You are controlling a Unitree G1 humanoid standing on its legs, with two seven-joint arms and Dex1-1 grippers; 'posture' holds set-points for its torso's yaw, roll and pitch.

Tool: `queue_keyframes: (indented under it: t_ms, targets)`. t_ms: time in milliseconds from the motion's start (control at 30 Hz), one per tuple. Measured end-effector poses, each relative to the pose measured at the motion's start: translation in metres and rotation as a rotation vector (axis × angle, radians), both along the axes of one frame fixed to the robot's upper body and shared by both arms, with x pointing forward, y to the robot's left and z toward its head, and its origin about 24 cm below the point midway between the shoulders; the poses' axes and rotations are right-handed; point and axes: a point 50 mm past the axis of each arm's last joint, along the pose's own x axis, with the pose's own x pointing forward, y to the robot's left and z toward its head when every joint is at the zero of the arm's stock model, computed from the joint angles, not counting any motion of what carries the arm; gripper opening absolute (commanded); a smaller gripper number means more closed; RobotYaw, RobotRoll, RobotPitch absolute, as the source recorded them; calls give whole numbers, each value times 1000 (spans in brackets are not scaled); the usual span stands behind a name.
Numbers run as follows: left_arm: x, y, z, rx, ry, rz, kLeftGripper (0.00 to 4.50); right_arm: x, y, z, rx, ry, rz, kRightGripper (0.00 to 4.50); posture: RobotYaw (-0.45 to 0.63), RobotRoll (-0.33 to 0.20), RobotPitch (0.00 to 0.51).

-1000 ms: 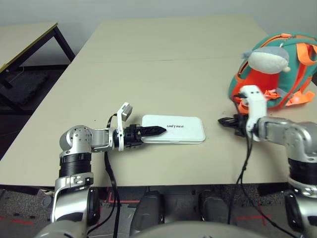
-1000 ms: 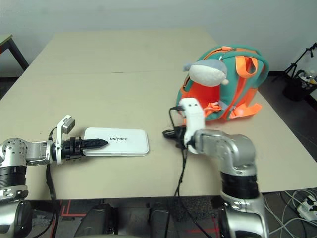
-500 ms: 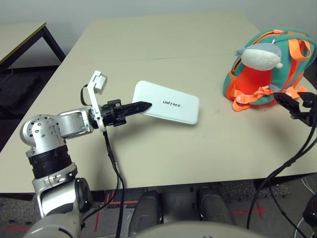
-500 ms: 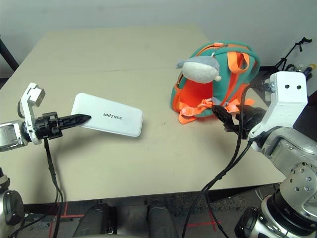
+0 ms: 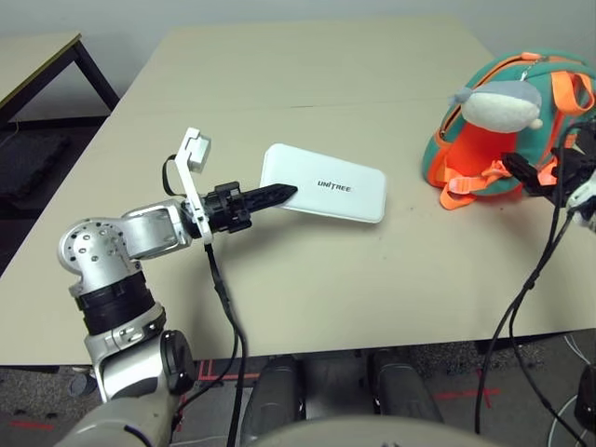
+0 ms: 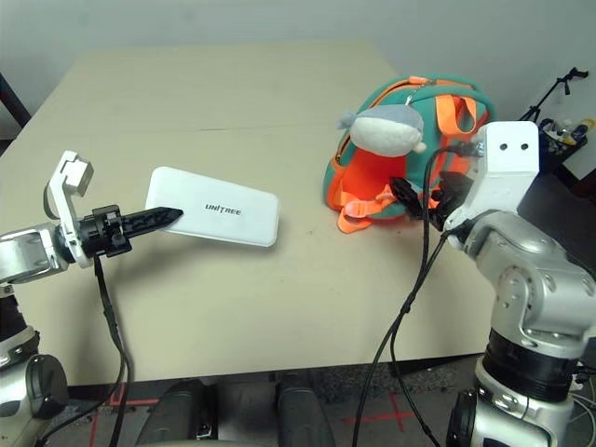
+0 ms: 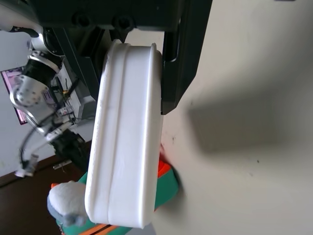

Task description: Put the pencil case into the backpack and zip it.

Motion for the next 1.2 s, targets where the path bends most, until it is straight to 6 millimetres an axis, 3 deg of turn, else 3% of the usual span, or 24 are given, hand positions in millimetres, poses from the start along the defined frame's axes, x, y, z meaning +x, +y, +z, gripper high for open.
queue_keyframes:
  t_ms: [400,700,800,1033,1200]
  targets:
    - [-7,2,0,-2,-4,26,1359,-3,-5,6,-21,-6,-53,4500,54,0,132]
    - [-8,4,-6,-7,41,13,1359,-48,10,37,-26,-7,-78,4500,-71,0,138]
    - [-5,2,-10,-12,69,0,1359,-55,15,41,-14,-11,-88,4500,-80,0,136]
    - [6,-2,-4,-12,66,-13,1359,-51,11,36,11,-5,-118,4500,-41,0,137]
    - [4,-1,-6,-20,67,-2,1359,-37,0,20,25,27,-128,4500,7,0,141]
